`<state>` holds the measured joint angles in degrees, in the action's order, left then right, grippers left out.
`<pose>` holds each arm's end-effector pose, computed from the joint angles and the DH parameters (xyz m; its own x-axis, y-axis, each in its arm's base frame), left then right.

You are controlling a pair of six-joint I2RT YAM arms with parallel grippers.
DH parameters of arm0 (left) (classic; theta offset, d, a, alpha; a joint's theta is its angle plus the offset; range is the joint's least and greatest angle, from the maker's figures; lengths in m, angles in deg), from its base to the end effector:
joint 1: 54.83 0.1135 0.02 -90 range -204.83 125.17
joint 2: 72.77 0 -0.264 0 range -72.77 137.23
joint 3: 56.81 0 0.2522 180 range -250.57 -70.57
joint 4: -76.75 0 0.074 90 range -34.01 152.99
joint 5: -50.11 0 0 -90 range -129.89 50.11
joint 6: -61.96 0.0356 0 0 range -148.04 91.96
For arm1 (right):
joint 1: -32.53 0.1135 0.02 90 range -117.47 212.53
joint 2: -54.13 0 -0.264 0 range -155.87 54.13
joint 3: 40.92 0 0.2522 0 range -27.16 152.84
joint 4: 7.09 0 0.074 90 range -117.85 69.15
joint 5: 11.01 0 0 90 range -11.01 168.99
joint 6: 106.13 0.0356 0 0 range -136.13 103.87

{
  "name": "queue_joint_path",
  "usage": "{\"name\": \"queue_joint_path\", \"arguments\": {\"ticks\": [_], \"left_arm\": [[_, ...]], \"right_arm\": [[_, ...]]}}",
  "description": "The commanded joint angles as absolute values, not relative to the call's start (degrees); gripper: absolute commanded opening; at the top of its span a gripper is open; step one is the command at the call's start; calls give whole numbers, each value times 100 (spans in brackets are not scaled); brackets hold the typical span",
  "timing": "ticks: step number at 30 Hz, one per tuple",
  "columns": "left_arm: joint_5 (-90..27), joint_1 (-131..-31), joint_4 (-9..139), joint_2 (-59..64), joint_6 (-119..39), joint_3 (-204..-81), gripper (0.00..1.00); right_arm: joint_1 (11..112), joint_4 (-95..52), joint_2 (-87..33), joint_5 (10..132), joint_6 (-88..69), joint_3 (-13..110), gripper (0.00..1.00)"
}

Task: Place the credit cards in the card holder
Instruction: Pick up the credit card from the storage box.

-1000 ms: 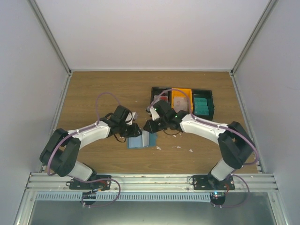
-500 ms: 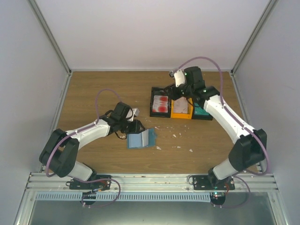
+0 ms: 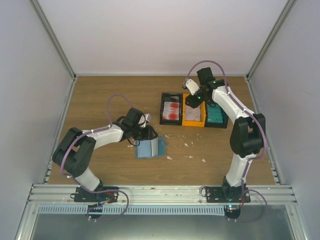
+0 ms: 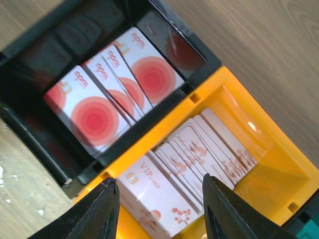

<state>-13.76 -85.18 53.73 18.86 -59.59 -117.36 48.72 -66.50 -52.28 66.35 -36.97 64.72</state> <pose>0.2558 -0.1680 0.1614 -0.9497 0.0117 -0.3130 0.2107 0.7632 -0.6108 0.3828 0.1192 0.2690 -0.6447 -0.5487 -0.5323 -0.6483 0.7613 0.0005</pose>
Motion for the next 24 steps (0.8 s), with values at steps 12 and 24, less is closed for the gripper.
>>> {"name": "queue_joint_path", "arguments": {"ticks": [12, 24], "left_arm": [[-1846, -8524, 7255, 3085, -6550, -12511, 48], [-2210, -8524, 6976, 3489, -6748, -12773, 29]], "right_arm": [[5531, -7202, -6732, 6126, -4616, 8181, 47], [5923, -7719, -8219, 6700, -4995, 9255, 41]]}}
